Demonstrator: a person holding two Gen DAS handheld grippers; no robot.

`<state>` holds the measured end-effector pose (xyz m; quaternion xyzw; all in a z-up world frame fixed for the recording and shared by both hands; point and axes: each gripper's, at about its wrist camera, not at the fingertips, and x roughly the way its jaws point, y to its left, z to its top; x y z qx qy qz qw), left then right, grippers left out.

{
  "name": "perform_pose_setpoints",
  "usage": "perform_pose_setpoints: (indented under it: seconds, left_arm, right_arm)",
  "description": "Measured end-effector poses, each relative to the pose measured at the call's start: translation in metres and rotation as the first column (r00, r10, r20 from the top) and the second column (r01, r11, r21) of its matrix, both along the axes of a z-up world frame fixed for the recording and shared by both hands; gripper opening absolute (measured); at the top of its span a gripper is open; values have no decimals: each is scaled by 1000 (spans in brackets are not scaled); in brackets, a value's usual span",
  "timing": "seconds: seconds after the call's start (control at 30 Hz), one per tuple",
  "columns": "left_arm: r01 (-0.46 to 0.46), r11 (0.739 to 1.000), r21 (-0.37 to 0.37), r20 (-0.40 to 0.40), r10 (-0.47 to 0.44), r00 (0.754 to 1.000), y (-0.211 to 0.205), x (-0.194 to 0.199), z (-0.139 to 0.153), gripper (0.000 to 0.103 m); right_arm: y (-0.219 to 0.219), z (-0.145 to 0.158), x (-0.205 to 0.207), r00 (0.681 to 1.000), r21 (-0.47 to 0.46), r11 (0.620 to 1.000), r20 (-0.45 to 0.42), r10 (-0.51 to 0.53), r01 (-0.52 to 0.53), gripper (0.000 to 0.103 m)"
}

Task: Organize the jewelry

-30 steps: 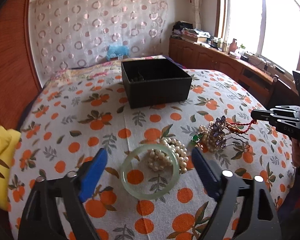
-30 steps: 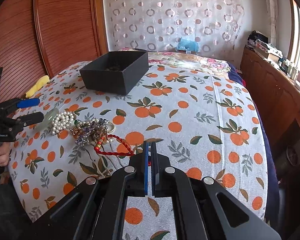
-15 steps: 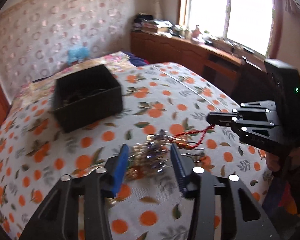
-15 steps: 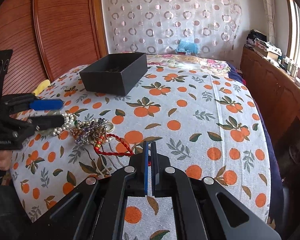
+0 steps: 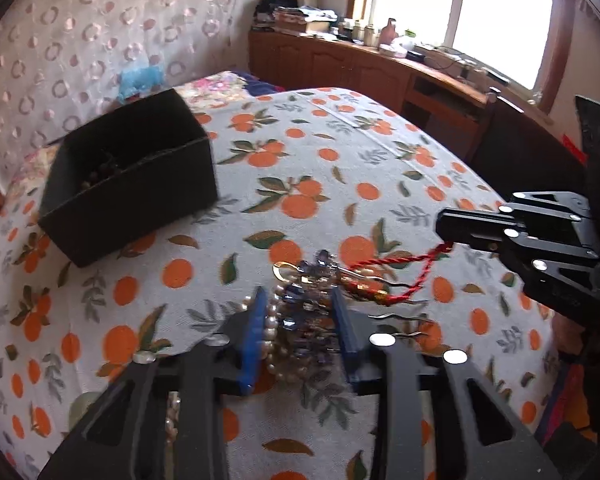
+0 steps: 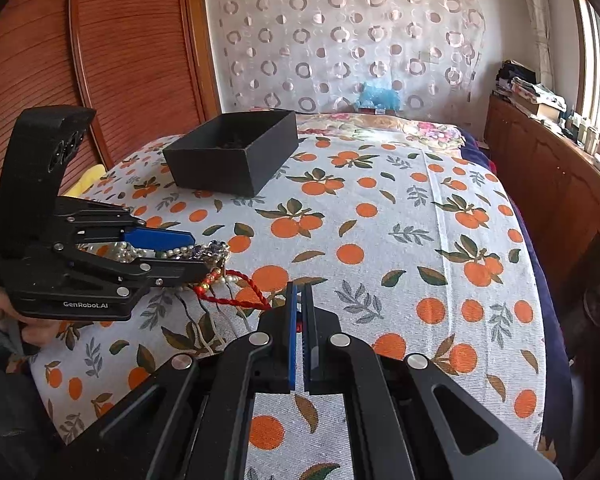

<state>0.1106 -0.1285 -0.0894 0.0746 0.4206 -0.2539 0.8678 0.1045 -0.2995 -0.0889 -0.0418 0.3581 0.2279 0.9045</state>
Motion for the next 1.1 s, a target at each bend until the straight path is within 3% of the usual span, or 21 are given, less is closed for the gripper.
perform_pose_setpoints:
  seconds: [0.3,0.67,0.73,0.97,1.1]
  left_arm:
    - [-23,999,26,89,21,996,8,-14,16,20]
    - [-195,978,77,207,176,962,56,-19,28,18]
    - [-225,970,88,220,202,955,64,-17,28,12]
    - [-258,963,73,194,240,951,82,-10,25,8]
    - [-244,968,64,197,228,954,75,-15,26,8]
  right_arm:
    - [-1,0,-1,1000,0,1000,3,4,-4,3]
    - [23,13,-12,996,9,996,22,87,-88,2]
    - [25,15,-13,996,5,996,29,84,-84,0]
    - [23,18,-6,998,9,998,25,59,-60,0]
    - [40,20,-2,994,38,994,29,101,-102,0]
